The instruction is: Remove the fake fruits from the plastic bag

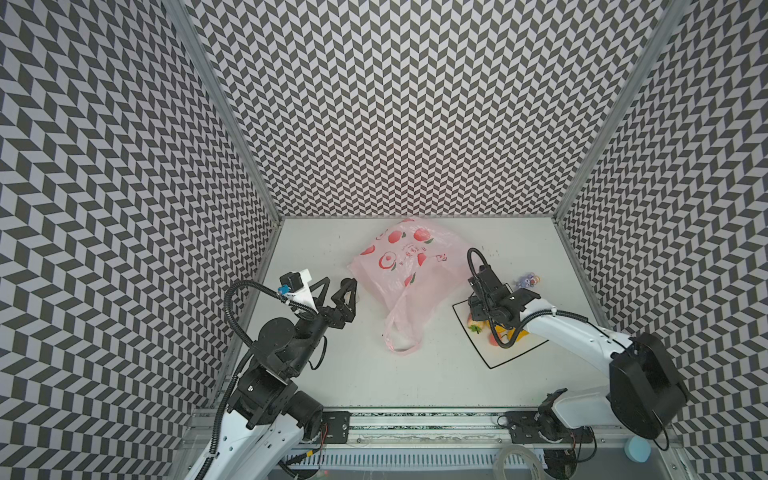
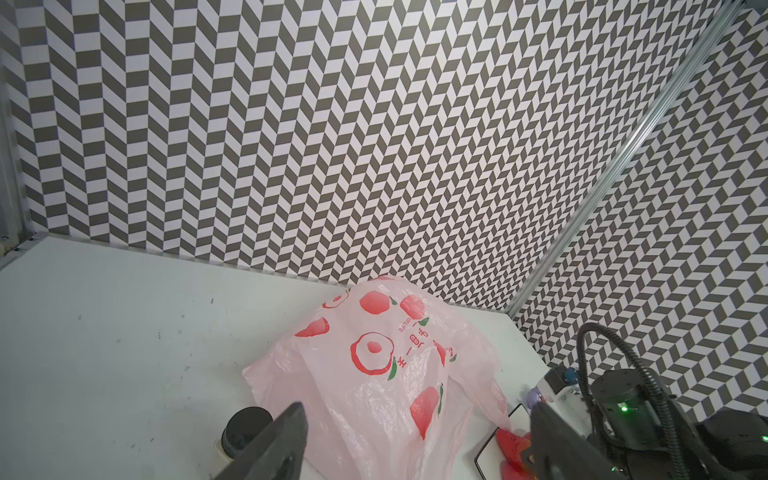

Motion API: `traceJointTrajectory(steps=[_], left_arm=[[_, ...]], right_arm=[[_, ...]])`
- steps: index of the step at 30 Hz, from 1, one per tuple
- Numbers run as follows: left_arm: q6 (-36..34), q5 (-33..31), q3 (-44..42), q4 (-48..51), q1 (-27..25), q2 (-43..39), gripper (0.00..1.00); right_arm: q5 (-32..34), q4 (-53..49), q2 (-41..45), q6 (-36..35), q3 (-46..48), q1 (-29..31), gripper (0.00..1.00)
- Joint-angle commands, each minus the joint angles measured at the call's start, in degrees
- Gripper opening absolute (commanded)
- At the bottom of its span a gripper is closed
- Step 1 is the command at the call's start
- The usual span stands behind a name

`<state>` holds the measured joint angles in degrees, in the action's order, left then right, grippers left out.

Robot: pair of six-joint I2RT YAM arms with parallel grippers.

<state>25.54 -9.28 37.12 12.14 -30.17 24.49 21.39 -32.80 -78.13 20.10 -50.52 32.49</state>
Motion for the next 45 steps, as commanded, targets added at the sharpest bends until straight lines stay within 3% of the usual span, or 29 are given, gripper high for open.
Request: traceJointTrajectory(steps=[1,5,9,15,18,24,28,30,36,40,45], left_arm=[[-0.2,-5.6,-1.2,-0.1,0.3,0.7,0.84],[-2.0,-14.5,-1.7,-1.2,1.1,2.1,0.86],[-3.4,-21.8,-3.7,-5.1,4.1,6.1,0.86],[-10.0,-28.9,-10.0,-15.6,9.8,11.0,0.88],[-13.0,-30.0,-13.3,-22.5,12.4,12.8,0.90],[-17.3,-22.4,-23.8,-40.2,21.2,14.9,0.90],[-14.6,-15.5,-28.3,-50.0,27.2,19.5,0.89],[-13.9,-12.8,-28.6,-53.0,29.0,23.3,0.89],[-16.9,-10.7,-28.9,-63.6,29.3,34.9,0.90],[-19.1,-7.5,-29.6,-74.0,29.3,44.2,0.91],[-21.1,-3.8,-29.4,-86.5,29.5,53.8,0.93]], right_arm=[[3.4,5.8,7.9,0.1,-1.2,-0.2,0.68],[8.3,20.2,17.6,-1.1,5.3,-2.6,0.65],[8.6,37.2,24.0,-2.5,14.0,-10.1,0.61],[6.7,62.8,21.1,-5.6,24.5,-23.0,0.61],[3.0,71.7,16.8,-7.2,27.4,-28.0,0.67],[-5.6,83.1,7.8,-14.8,30.8,-31.0,0.71],[-10.1,92.6,3.6,-16.0,34.7,-31.0,0.71],[-11.7,92.6,1.1,-16.9,34.2,-31.0,0.71],[-17.0,100.2,-6.3,-18.9,35.3,-31.0,0.71],[-17.2,114.1,-11.9,-18.3,39.9,-31.2,0.73],[-18.0,107.0,-9.6,-17.9,38.3,-31.8,0.76]])
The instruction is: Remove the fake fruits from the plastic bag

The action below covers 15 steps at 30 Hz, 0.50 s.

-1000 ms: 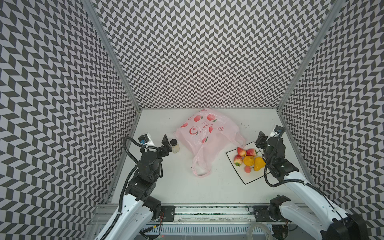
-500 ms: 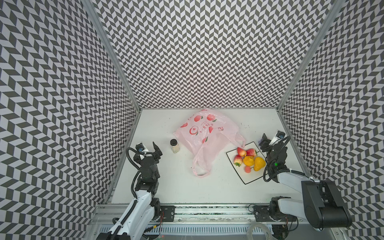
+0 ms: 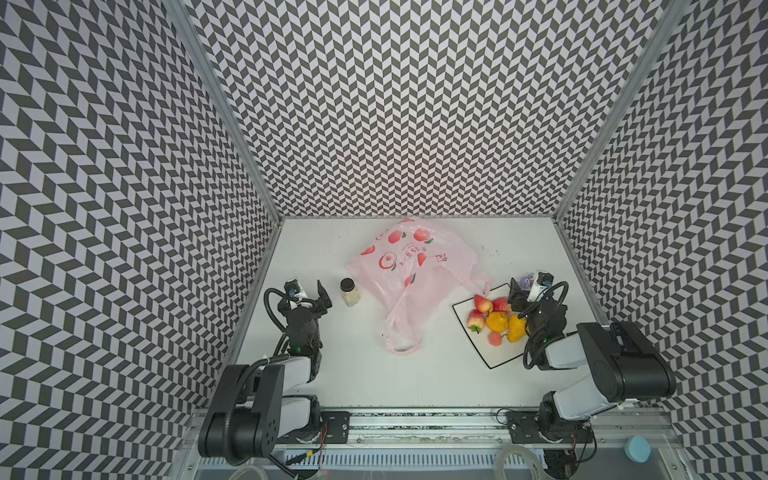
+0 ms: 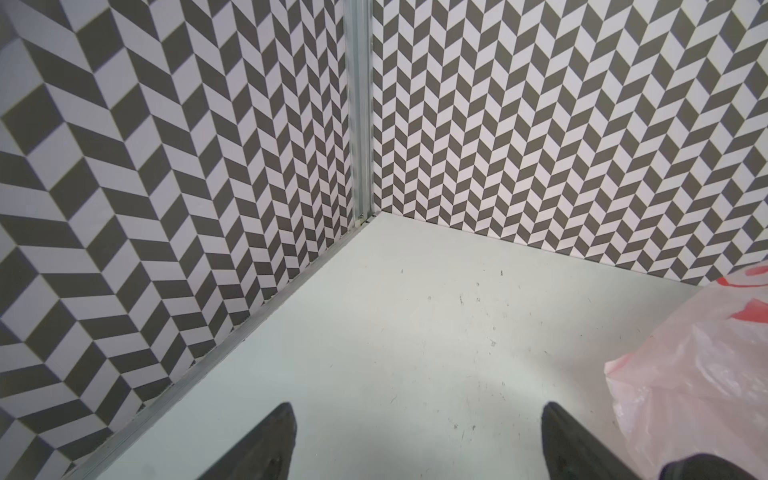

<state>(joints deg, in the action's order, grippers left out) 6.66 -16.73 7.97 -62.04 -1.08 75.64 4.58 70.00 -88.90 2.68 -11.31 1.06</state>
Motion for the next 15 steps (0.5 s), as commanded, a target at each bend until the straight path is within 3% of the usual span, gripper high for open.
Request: traceJointTrajectory(steps=[1,6,9,11,15], left_arm=[[-2.4,4.6,0.5,-12.4,0.4,4.4,0.93],[-3.5,5.5,-2.1,-30.7,0.6,16.0,0.96],[-1.5,3.2,3.2,-12.3,0.1,11.0,1.00],[-4.6,1.4,4.7,-15.4,-1.7,14.6,1.00],[-4.6,0.5,5.4,-12.3,-2.4,13.5,1.00]], right_arm=[[-1.2,4.0,1.2,-0.5,-1.0,-0.4,0.77],[-1.2,6.5,0.3,-0.5,-0.6,-0.3,0.83],[-1.1,9.1,-0.5,-0.6,0.1,-0.4,0.85],[-1.2,10.2,-0.9,-0.6,0.3,-0.4,0.86],[-1.1,9.7,-0.8,-0.6,0.2,-0.4,0.89]])
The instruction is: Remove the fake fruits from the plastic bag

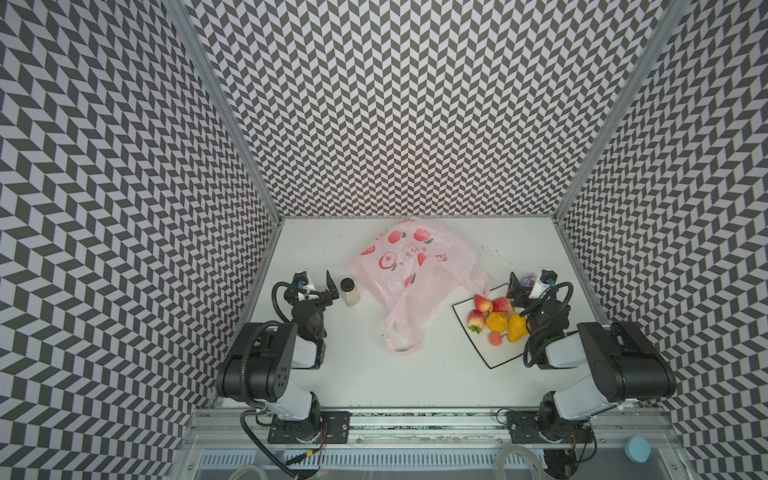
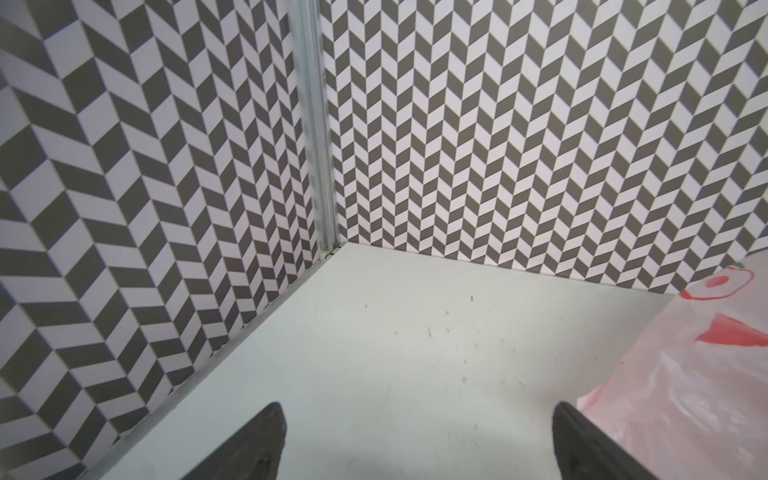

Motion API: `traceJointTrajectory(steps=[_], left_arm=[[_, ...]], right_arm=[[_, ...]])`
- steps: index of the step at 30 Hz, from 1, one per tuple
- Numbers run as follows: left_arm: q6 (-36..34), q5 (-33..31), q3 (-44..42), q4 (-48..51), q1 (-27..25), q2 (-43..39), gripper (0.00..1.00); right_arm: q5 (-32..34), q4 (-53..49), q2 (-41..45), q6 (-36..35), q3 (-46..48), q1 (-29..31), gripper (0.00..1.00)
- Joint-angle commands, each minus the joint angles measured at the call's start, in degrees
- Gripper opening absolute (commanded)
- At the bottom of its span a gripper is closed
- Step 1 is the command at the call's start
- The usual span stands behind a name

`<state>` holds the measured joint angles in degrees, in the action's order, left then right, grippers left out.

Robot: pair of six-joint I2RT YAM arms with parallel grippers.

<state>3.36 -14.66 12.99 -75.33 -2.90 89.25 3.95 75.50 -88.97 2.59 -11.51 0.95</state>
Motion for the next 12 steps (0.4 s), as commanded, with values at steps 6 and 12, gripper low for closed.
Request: traceJointTrajectory(steps=[6,12], left_arm=[[-1.2,1.1,1.7,2.7,0.4,0.7,1.00],[-1.1,1.4,1.0,1.9,0.5,0.3,1.00]], right_arm=[[-0.5,4.1,-0.8,-0.6,0.3,-0.2,0.91],[-0.6,4.1,-0.7,-0.7,0.3,-0.2,0.96]])
